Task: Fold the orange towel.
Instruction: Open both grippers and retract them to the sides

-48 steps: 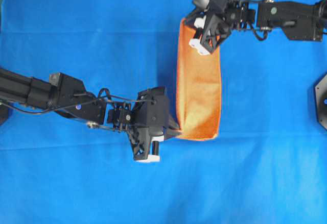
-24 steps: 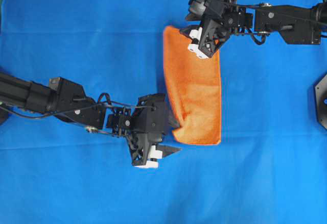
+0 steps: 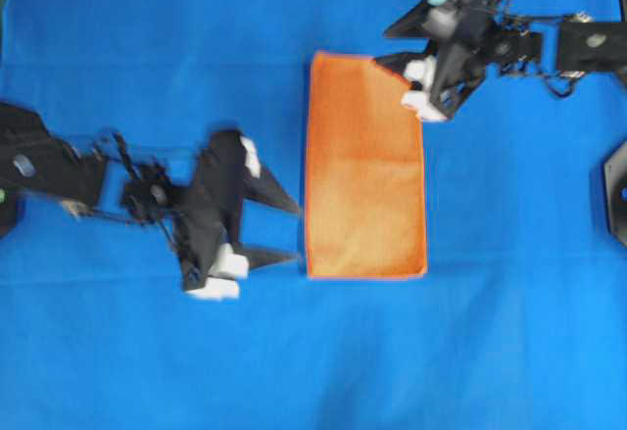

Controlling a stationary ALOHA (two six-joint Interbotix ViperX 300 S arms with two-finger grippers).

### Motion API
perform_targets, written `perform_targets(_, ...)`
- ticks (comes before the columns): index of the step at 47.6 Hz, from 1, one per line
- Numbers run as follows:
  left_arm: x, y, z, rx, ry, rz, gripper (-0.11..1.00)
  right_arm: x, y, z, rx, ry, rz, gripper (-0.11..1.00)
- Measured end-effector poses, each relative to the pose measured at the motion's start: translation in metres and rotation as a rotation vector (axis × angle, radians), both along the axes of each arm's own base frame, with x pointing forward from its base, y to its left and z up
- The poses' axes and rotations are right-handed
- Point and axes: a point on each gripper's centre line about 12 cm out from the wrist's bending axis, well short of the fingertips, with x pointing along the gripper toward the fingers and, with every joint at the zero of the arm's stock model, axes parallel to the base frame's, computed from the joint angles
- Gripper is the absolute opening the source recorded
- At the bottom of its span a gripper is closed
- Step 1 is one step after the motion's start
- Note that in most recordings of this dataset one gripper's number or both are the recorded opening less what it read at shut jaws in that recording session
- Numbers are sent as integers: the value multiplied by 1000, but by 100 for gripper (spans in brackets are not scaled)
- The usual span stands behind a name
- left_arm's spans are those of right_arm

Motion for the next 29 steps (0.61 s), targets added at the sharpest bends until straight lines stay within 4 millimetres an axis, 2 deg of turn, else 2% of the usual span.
perform_targets(10, -33, 37, 0, -6, -95, 101, 61, -36, 37, 4, 28, -107, 74, 54)
perform_targets(19, -64, 49, 6, -8, -233, 140, 61, -64, 65, 2, 69, -210, 144, 54)
perform_targets(23, -73, 55, 4, -6, -250, 161, 61, -70, 71, -1, 75, -224, 163, 54)
perform_targets(29, -75, 60, 4, -4, -259, 178, 61, -71, 71, -1, 76, -231, 164, 53)
